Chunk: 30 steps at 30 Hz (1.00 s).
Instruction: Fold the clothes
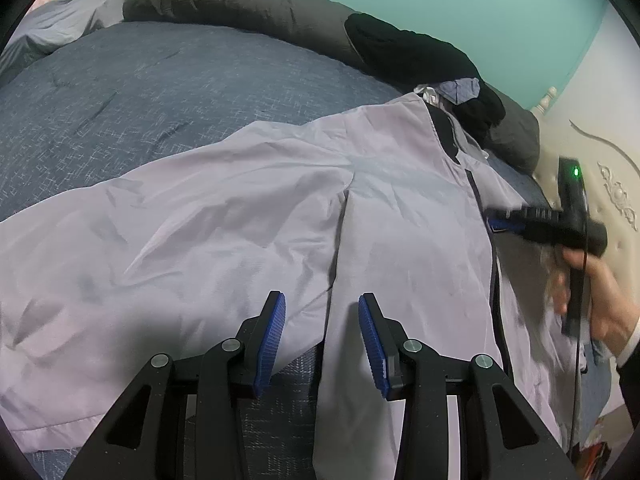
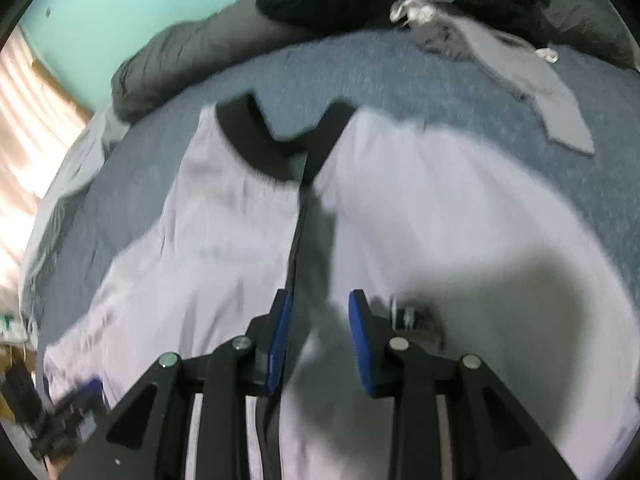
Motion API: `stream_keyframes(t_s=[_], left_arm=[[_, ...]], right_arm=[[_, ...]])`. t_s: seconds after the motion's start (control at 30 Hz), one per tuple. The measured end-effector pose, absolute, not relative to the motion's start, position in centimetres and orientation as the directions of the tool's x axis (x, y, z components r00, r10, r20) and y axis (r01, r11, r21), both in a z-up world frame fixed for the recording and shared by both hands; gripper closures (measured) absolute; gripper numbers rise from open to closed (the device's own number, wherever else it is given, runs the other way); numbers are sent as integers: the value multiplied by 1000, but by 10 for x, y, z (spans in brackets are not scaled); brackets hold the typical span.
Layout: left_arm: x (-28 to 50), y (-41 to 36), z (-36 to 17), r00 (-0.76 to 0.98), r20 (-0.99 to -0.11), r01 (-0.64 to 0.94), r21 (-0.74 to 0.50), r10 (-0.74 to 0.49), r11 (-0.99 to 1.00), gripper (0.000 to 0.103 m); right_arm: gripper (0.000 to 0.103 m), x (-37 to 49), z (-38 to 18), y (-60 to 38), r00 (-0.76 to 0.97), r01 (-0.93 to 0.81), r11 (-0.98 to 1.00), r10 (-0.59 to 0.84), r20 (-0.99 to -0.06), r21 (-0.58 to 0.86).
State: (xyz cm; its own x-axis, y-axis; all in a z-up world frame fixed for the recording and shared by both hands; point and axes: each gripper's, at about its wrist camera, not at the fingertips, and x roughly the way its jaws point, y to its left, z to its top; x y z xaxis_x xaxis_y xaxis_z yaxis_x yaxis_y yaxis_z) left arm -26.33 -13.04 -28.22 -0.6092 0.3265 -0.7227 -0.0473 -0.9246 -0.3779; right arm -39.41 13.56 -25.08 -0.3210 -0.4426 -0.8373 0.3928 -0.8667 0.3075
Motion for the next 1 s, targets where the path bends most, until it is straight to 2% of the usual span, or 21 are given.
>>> stream_keyframes(t_s=[0.07,0.23,0.33,0.4,0.5,0.57,0.7,0.77,0.83,0.87,0.9,1.0], left_arm=[[-264,-130,-282,-609,-723,-46,-377,325,-925,61],[-264,-129,-284,-606,-726,-47,-376,326,-925,61],[-264,-130,-284,-605,-726,-50,-376,328,-925,61],[-264,-130,-284,-605,-725,-49,-378,328,-925,61],[-264,-130,-284,-606,-725,-48,-379,329,-924,61],[-264,-129,-283,-606,-724,-49,-380,330,-924,61],[-263,-130,-283,-607,-723,-49,-381,330,-923,61],[-263,-130,-283,-606,-723,-47,-383,331,-923,61],[-263,-129,-283,-605,-723,-47,-384,332,-922,61],[-263,-129,-283,-605,-723,-48,-384,333,-922,61],[-263,-129,-283,-605,-723,-49,-385,334,-922,61],[-264,-129,-282,-606,-721,-50,-385,334,-921,61]], right_arm=[[73,-382,-259,130,-293,424,-858,-433,-852,290],[74,-367,-271,122,-322,474,-870,-315,-893,136],[83,-364,-274,122,-326,478,-872,-289,-900,107],[101,-361,-272,121,-340,489,-870,-265,-902,71],[102,-359,-262,130,-374,470,-879,-284,-883,83],[102,-359,-255,139,-377,449,-882,-331,-865,142],[101,-351,-249,135,-292,490,-827,-455,-841,277],[100,-348,-251,127,-283,498,-829,-433,-856,255],[91,-347,-254,121,-290,496,-840,-398,-870,220],[80,-347,-256,120,-302,489,-850,-378,-875,198],[74,-348,-261,121,-308,483,-856,-362,-880,183],[74,-350,-269,117,-299,501,-853,-331,-895,148]])
